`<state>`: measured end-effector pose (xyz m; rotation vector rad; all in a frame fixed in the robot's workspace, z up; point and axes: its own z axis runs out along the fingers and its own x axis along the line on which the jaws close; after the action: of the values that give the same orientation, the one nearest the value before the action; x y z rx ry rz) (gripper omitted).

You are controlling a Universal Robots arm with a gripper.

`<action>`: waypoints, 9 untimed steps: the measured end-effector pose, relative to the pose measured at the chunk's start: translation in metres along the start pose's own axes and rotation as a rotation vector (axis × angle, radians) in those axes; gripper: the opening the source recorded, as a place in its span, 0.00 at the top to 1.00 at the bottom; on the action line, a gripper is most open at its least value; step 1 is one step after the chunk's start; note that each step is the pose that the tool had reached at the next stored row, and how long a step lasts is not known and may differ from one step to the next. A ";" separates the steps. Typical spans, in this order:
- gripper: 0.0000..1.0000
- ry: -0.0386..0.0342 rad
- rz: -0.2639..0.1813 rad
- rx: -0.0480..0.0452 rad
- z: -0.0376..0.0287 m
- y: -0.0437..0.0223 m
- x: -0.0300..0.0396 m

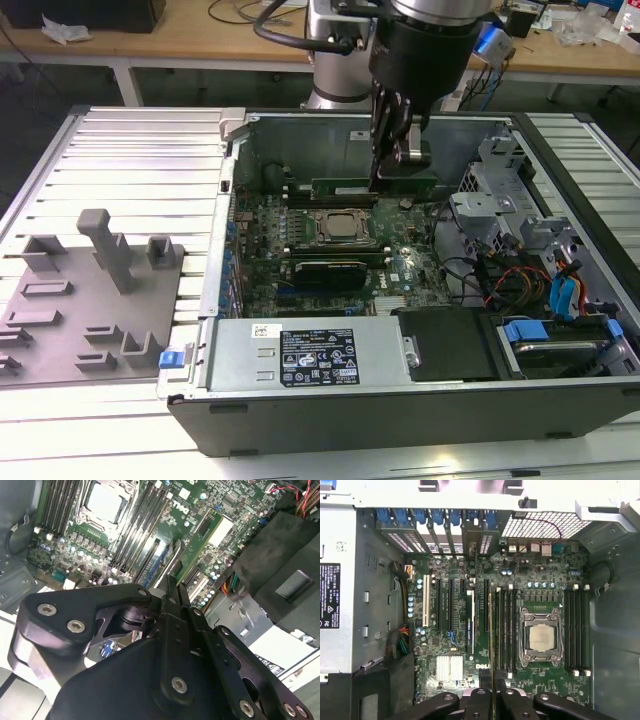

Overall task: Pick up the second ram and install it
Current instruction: 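Pick up the second ram and move it above second insertion slot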

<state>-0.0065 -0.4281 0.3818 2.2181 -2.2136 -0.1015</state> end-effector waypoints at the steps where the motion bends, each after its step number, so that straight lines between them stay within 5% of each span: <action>1: 0.87 0.0000 0.000 -0.0001 0.0013 -0.0003 0.0001; 9: 0.87 0.0000 0.000 0.0000 0.0117 -0.0017 0.0005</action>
<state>-0.0054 -0.4281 0.3700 2.2180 -2.2136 -0.1015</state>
